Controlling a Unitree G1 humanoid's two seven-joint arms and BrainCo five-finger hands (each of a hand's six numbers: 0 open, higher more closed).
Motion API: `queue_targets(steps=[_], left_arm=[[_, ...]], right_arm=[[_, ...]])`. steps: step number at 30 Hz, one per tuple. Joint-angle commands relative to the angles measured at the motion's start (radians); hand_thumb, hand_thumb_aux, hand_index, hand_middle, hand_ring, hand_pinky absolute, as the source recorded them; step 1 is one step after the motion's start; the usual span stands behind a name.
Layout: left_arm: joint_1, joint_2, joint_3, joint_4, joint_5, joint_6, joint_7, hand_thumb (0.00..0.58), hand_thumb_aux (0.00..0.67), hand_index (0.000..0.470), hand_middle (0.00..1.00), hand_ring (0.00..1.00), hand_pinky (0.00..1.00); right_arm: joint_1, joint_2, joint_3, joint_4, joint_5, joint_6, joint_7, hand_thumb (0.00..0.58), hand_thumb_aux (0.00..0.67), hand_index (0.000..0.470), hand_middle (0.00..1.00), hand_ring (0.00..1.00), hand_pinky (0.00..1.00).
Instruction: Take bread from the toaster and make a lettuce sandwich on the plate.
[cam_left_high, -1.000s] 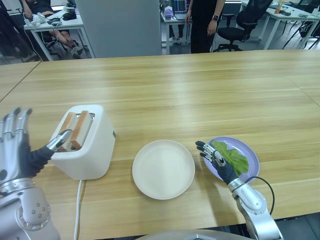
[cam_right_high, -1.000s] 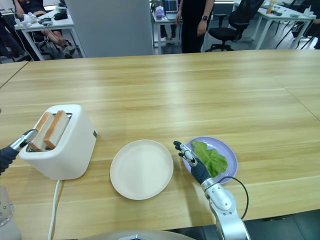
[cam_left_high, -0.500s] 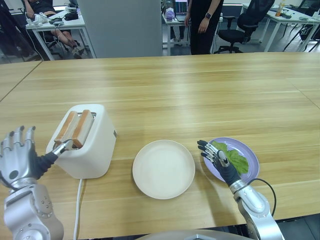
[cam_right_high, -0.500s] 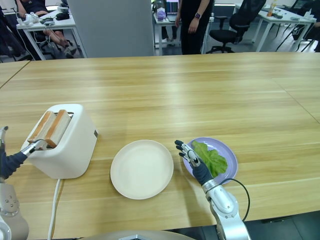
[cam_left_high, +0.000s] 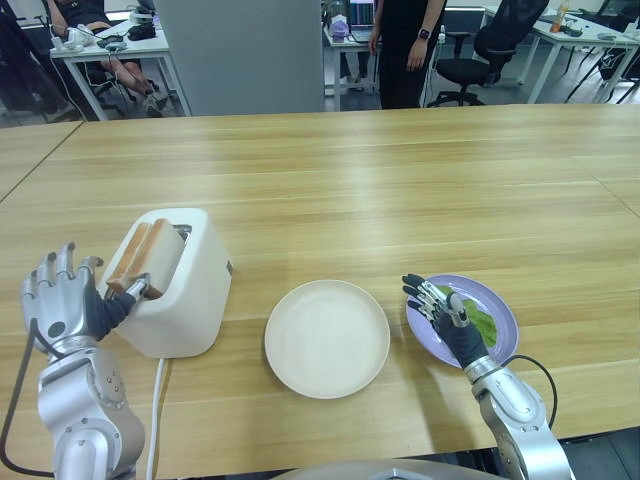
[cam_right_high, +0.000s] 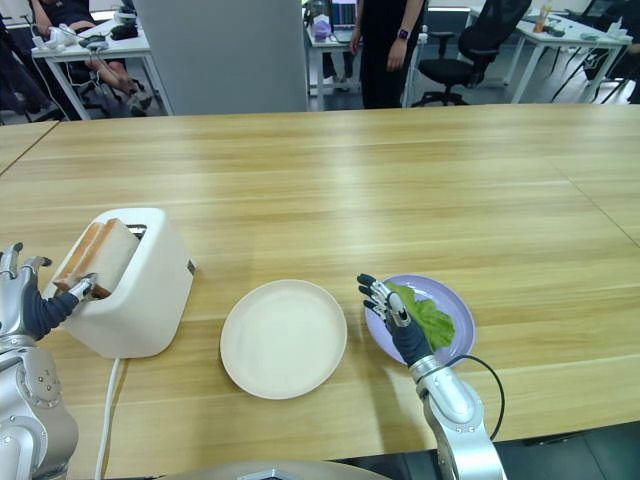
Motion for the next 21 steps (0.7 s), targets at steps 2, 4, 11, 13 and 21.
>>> queue_targets(steps=[2, 4, 11, 13, 21], left_arm=[[0.0, -0.008, 0.001, 0.025, -0.032, 0.009, 0.003, 0.561, 0.549, 0.377, 0.0, 0.0, 0.0], [-0.002, -0.008, 0.0, 0.026, -0.046, 0.007, 0.005, 0.58, 0.67, 0.46, 0.0, 0.0, 0.0], [0.006, -0.013, 0.002, 0.002, -0.086, 0.002, 0.011, 0.432, 0.331, 0.227, 0.0, 0.0, 0.0], [0.008, -0.013, -0.001, -0.011, -0.084, 0.002, 0.014, 0.281, 0.189, 0.13, 0.0, 0.0, 0.0], [-0.008, -0.037, 0.024, -0.132, -0.14, -0.029, 0.047, 0.0, 0.0, 0.0, 0.0, 0.0, 0.0]], right_arm=[[-0.009, 0.005, -0.016, 0.007, 0.006, 0.01, -0.007, 0.0, 0.0, 0.0, 0.0, 0.0, 0.0], [-0.01, 0.007, -0.018, 0.011, 0.006, 0.009, -0.009, 0.0, 0.0, 0.0, 0.0, 0.0, 0.0], [-0.01, 0.013, -0.016, 0.027, 0.0, 0.008, -0.01, 0.0, 0.0, 0.0, 0.0, 0.0, 0.0], [-0.011, 0.014, -0.016, 0.028, -0.001, 0.008, -0.009, 0.0, 0.0, 0.0, 0.0, 0.0, 0.0], [-0.015, 0.016, -0.008, 0.032, -0.007, 0.011, -0.008, 0.0, 0.0, 0.0, 0.0, 0.0, 0.0]])
